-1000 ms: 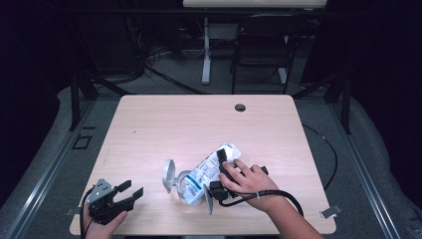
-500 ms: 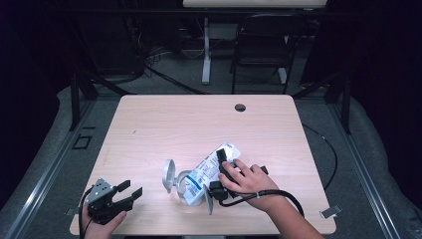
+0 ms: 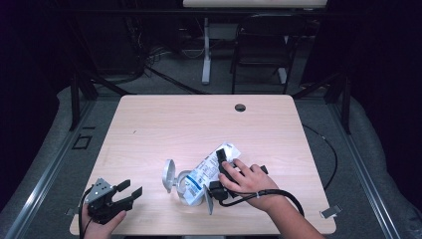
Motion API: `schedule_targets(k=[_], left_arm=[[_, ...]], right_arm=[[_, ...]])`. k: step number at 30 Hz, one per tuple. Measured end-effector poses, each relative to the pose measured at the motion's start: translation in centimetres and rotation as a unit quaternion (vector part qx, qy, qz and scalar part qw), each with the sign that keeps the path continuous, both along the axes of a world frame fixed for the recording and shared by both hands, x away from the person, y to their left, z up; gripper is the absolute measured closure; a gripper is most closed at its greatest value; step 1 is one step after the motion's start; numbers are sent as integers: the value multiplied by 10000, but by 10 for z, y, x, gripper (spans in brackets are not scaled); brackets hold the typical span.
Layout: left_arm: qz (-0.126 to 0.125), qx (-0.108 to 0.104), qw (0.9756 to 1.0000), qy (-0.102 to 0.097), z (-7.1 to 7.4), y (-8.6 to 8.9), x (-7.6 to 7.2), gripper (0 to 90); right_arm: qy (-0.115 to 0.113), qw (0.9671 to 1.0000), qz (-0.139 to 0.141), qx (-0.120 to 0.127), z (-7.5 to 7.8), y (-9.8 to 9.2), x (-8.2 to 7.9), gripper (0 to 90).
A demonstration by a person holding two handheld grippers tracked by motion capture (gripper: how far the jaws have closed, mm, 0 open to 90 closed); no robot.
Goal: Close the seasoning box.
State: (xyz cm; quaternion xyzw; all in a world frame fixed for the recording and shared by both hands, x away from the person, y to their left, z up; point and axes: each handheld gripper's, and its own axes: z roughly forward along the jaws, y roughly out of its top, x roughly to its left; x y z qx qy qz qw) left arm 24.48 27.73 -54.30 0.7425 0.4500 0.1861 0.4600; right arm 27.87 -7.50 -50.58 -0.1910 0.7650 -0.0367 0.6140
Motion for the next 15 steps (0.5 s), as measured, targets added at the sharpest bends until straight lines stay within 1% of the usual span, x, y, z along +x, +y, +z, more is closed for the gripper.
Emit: schedule_targets(k=[1, 9, 11, 15], left_arm=[[9, -11, 10000, 7, 0, 0, 0, 428], [9, -16, 10000, 4, -1, -1, 0, 428], [7, -16, 10000, 5, -1, -1, 0, 428], [10, -26, 10000, 7, -1, -1, 0, 428]], right_arm=[[-26, 10000, -7, -28, 0, 0, 0, 520], [-17, 10000, 17, -23, 0, 0, 0, 522], [-57, 10000, 26, -67, 0, 0, -1, 522], [-37, 9999, 54, -79, 0, 0, 0, 525]])
